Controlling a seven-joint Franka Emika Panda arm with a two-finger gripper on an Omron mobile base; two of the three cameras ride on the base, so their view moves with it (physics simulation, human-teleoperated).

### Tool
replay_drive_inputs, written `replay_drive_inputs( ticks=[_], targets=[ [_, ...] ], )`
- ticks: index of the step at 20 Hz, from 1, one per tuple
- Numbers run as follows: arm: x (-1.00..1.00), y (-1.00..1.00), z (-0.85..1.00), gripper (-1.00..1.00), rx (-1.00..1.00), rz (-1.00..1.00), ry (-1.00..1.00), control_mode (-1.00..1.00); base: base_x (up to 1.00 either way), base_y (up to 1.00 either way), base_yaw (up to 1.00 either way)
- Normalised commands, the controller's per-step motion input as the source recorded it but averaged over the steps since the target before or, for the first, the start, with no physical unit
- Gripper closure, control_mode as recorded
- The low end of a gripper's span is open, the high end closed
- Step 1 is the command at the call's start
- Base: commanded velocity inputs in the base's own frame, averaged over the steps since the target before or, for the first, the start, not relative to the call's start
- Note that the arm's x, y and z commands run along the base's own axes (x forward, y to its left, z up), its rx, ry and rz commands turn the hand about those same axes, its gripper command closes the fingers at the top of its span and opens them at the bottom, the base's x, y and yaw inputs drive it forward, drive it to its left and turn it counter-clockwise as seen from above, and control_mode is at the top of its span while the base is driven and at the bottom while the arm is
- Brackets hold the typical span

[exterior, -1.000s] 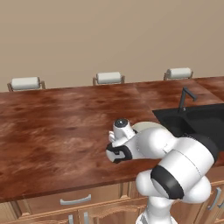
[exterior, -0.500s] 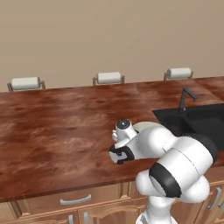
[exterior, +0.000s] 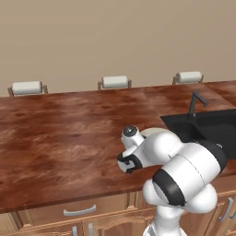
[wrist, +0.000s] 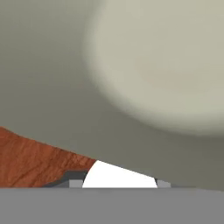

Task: Gather the eggs and milk located in the vicinity of the sink area and place them right next to the bowl.

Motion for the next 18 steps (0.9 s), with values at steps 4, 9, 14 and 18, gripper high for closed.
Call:
replay_drive_inputs(
  ticks=[4, 9, 14, 18],
  targets=[
    [0.0, 0.0, 0.0, -1.0, 0.0, -0.02, -0.03, -1.0, 0.0, 0.0, 0.0],
    [-0.14, 0.0, 0.0, -1.0, 0.0, -0.01, 0.0, -1.0, 0.0, 0.0, 0.0],
    [-0.15, 0.0, 0.01, -1.0, 0.0, -0.02, 0.0, -1.0, 0.0, 0.0, 0.0],
    [-0.04, 0.0, 0.02, -1.0, 0.0, -0.01, 0.0, -1.0, 0.0, 0.0, 0.0]
  ],
)
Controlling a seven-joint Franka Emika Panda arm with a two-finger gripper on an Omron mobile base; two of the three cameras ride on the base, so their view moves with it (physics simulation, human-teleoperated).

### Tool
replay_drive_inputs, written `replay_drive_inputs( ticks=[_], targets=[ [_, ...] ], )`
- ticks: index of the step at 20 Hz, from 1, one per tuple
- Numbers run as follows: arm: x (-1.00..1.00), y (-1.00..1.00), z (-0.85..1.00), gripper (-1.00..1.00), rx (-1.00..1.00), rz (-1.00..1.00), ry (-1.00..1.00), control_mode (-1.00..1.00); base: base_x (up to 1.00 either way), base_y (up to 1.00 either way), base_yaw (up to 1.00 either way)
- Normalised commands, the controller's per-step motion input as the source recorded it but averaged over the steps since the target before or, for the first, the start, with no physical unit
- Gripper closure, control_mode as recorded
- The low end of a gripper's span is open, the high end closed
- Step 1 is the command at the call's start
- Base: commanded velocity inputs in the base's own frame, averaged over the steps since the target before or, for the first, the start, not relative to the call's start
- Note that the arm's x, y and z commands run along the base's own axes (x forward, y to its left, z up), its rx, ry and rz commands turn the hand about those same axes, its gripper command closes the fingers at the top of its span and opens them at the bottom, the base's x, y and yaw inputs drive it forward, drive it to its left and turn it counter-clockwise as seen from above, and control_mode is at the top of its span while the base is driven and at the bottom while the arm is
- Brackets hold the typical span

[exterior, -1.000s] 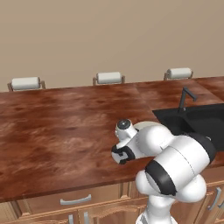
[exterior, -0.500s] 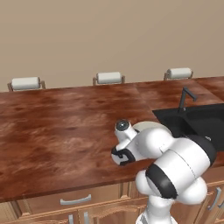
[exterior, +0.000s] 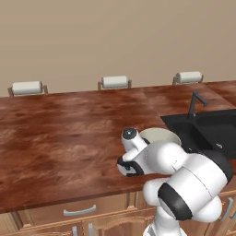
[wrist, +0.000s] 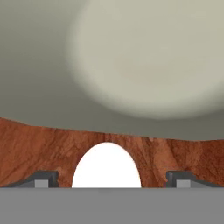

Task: Gather the eggs and milk located in the vicinity of the sink area and place them right next to the bowl.

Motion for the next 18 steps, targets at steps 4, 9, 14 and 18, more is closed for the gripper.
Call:
replay_drive_inputs(
  ticks=[4, 9, 14, 18],
  targets=[
    [-0.06, 0.0, 0.09, -1.0, 0.0, -0.01, -0.04, -1.0, 0.0, 0.0, 0.0],
    [-0.15, 0.01, 0.3, -1.0, 0.0, 0.0, -0.04, -1.0, 0.0, 0.0, 0.0],
    [-0.34, 0.1, 0.28, -1.0, 0.0, 0.0, -0.02, -1.0, 0.0, 0.0, 0.0],
    [-0.45, 0.15, 0.25, -1.0, 0.0, 0.0, 0.0, -1.0, 0.0, 0.0, 0.0]
  ],
)
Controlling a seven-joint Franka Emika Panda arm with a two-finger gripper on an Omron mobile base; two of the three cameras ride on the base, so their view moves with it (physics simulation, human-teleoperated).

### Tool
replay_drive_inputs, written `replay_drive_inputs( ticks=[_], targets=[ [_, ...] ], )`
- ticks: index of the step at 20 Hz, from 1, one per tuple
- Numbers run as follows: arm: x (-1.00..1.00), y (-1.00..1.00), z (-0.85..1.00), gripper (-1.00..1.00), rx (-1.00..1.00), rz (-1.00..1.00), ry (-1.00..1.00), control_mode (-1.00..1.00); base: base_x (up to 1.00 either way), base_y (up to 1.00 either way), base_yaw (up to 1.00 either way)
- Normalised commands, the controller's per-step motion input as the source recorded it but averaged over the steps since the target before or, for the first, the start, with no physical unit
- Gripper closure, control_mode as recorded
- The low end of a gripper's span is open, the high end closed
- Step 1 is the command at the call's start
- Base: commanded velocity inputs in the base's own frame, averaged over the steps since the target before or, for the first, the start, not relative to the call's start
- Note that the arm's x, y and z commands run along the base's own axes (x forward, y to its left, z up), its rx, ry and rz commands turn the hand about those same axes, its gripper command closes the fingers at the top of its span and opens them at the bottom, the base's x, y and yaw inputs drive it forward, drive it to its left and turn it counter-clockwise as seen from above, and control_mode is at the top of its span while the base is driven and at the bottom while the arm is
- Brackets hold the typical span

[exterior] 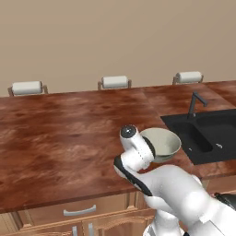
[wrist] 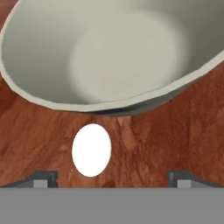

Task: Gather the eggs and milk located in the vicinity of the sink area and place them right next to the bowl.

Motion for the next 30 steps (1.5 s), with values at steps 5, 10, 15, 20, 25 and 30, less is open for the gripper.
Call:
replay_drive_inputs(
  ticks=[5, 10, 15, 20, 25, 30],
  targets=[
    [-0.33, 0.06, 0.52, -1.0, 0.03, 0.0, -0.01, -1.0, 0.0, 0.0, 0.0],
    [-0.2, 0.0, 0.83, -1.0, 0.11, 0.0, 0.0, -1.0, 0.0, 0.0, 0.0],
    [-0.37, 0.0, 0.7, -1.0, 0.06, 0.06, 0.0, -1.0, 0.0, 0.0, 0.0],
    [-0.61, -0.08, 0.36, -1.0, 0.0, 0.15, 0.0, -1.0, 0.0, 0.0, 0.0],
    [-0.67, -0.36, 0.25, -1.0, -0.02, 0.26, 0.0, -1.0, 0.0, 0.0, 0.0],
    [-0.51, -0.49, 0.14, -1.0, 0.0, 0.45, 0.0, -1.0, 0.0, 0.0, 0.0]
  ],
)
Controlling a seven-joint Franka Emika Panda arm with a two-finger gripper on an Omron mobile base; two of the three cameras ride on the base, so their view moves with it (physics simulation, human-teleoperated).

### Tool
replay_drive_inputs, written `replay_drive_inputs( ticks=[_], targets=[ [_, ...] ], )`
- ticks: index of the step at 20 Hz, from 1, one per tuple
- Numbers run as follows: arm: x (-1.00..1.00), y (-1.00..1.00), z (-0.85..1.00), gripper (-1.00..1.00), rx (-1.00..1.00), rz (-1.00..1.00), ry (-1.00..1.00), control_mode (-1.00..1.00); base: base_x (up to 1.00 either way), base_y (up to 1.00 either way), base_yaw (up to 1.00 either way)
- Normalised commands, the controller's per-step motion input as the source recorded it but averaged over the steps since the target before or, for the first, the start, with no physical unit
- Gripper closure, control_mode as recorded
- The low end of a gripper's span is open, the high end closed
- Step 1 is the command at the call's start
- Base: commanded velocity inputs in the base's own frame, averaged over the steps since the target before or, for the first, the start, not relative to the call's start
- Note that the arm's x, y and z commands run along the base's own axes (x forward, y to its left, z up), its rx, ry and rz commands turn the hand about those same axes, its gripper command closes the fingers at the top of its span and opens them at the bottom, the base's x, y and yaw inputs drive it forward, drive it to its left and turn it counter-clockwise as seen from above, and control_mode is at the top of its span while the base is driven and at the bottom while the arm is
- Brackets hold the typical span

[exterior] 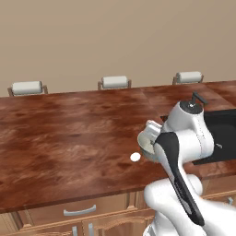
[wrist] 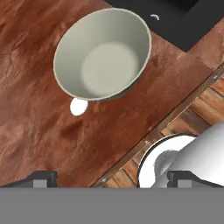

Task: Gather the eggs and milk located in the vicinity of the sink area and place them right next to the bowl.

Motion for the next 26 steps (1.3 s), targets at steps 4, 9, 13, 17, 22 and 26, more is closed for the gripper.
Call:
replay_drive_inputs(
  ticks=[4, 9, 13, 17, 22, 26],
  targets=[
    [-0.59, -0.45, 0.04, -1.0, 0.0, 0.51, -0.05, -1.0, 0.0, 0.0, 0.0],
    [-0.75, -0.38, 0.0, -1.0, 0.0, 0.56, -0.19, -1.0, 0.0, 0.0, 0.0],
    [-0.86, -0.29, 0.0, -1.0, 0.0, 0.5, -0.38, -1.0, 0.0, 0.0, 0.0],
    [-0.78, -0.08, 0.0, -1.0, 0.0, 0.38, -0.37, -1.0, 0.0, 0.0, 0.0],
    [-0.26, 0.05, -0.02, -1.0, -0.01, 0.12, -0.28, -1.0, 0.0, 0.0, 0.0],
    [-0.01, 0.0, 0.0, -1.0, 0.0, 0.0, -0.04, -1.0, 0.0, 0.0, 0.0]
  ],
)
